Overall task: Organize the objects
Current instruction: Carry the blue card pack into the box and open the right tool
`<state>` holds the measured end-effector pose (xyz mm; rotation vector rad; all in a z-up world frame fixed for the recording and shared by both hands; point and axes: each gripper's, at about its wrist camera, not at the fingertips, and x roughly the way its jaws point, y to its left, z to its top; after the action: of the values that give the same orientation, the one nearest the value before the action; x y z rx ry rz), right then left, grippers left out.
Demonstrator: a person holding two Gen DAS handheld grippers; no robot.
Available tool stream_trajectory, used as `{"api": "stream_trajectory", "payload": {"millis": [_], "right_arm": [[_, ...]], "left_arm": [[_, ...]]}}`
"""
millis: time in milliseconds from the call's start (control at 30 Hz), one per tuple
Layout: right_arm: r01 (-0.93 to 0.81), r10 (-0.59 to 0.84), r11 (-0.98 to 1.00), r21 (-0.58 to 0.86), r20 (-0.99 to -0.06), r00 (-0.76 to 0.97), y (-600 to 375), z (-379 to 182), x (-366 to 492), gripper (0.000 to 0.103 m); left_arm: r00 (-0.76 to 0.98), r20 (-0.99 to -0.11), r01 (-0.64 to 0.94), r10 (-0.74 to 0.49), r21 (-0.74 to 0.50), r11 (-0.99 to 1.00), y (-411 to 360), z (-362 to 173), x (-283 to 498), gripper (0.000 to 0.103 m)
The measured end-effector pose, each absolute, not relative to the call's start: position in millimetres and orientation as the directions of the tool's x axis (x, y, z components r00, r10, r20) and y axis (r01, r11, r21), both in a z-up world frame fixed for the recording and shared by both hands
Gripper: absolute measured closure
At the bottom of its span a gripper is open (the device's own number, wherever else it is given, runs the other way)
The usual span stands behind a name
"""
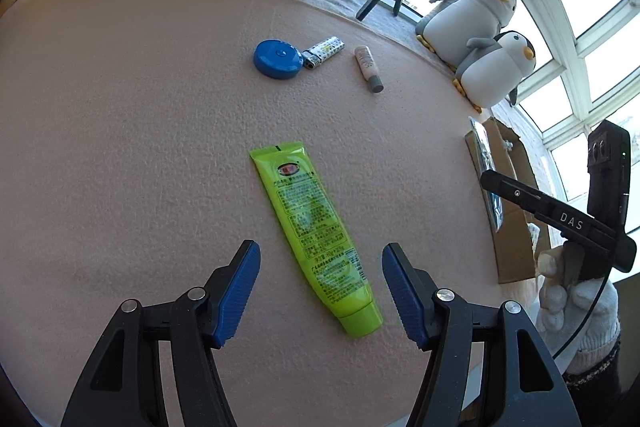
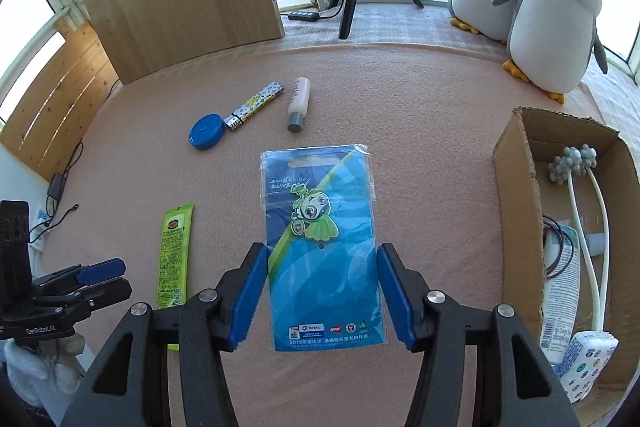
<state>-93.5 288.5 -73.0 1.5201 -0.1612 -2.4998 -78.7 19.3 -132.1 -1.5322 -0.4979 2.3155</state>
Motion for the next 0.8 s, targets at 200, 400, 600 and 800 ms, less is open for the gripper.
{"api": "stream_trajectory", "payload": {"millis": [200,400,600,800], "right_arm": [[0.023,-0.151,-0.987,0.162,-0.848,-0.507,334.8,-56.8,-70.1,0.051],[-0.085,-0.079,-0.985,0.147,-0.84,-0.537,379.3,-53.0,-56.9,0.051],[-0.16,-0.029,-0.978,0.136,-0.842,-0.539,407.5,-57.1,-53.7,0.051],[-0.194,0.004,-0.974,0.117,-0.846,-0.533,418.1,-59.5,-55.2,0.051]], "left_arm": [[-0.359,-0.812,-0.111,0.459,-0.451,-0.885,36.1,-130.6,-81.4,0.036],[-0.343,-0.82,-0.124,0.458,-0.443,-0.888,44.7,-134.7,-82.1,0.036],[-0.332,-0.826,-0.122,0.456,-0.442,-0.889,45.0,-138.8,-82.2,0.036],[-0.33,-0.828,-0.122,0.454,-0.44,-0.89,44.2,-139.3,-82.8,0.036]]}}
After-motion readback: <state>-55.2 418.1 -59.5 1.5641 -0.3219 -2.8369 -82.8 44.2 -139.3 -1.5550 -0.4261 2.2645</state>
